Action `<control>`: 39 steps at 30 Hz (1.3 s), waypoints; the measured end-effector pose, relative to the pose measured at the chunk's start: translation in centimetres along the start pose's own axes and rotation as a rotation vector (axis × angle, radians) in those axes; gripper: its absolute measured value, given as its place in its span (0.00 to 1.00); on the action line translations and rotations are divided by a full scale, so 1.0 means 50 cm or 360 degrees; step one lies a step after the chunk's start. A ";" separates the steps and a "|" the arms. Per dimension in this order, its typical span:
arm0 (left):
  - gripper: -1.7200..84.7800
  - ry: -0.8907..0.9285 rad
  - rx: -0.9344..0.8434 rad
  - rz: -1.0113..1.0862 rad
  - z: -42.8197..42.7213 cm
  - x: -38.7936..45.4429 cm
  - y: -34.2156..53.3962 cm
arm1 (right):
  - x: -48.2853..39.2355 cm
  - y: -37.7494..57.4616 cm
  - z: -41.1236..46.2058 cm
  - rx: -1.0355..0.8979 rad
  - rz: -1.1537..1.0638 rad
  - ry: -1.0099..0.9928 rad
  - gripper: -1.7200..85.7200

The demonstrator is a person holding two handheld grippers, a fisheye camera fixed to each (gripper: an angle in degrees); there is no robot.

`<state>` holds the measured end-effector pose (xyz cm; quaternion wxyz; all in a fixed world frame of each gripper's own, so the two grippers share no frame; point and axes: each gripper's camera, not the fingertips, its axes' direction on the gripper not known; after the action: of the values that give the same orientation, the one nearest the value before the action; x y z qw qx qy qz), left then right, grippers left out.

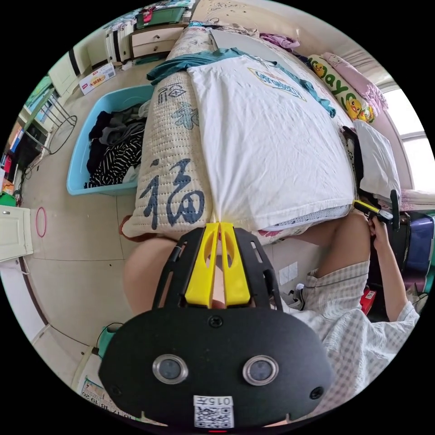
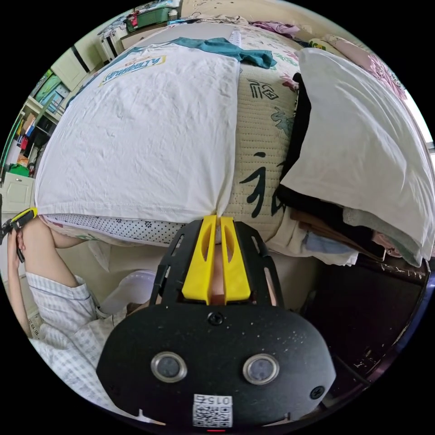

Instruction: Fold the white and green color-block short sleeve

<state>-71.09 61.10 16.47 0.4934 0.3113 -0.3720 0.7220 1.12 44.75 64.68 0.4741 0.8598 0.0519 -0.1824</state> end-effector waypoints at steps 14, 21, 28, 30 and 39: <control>0.01 -0.0424 -0.0015 0.0192 0.014 0.202 -0.014 | -0.112 -0.001 0.094 -0.0015 -0.0084 0.0282 0.02; 0.02 -0.0245 -0.0030 0.0072 0.009 0.203 -0.025 | -0.200 0.009 0.147 -0.0014 -0.0198 0.0646 0.02; 0.02 -0.0296 -0.0051 0.0056 0.012 0.246 -0.032 | -0.203 0.017 0.161 -0.0007 -0.0175 0.0603 0.02; 0.02 -0.0365 -0.0053 0.0084 0.014 0.268 -0.032 | -0.211 0.020 0.166 -0.0006 -0.0202 0.0633 0.02; 0.02 -0.0810 -0.0109 0.0269 0.048 0.376 -0.030 | -0.125 0.039 0.138 0.0070 -0.0116 0.0203 0.02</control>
<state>-75.46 68.49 33.42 0.3323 0.4338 -0.5328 0.6461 -5.97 38.44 65.16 0.4437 0.8775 0.1093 -0.1455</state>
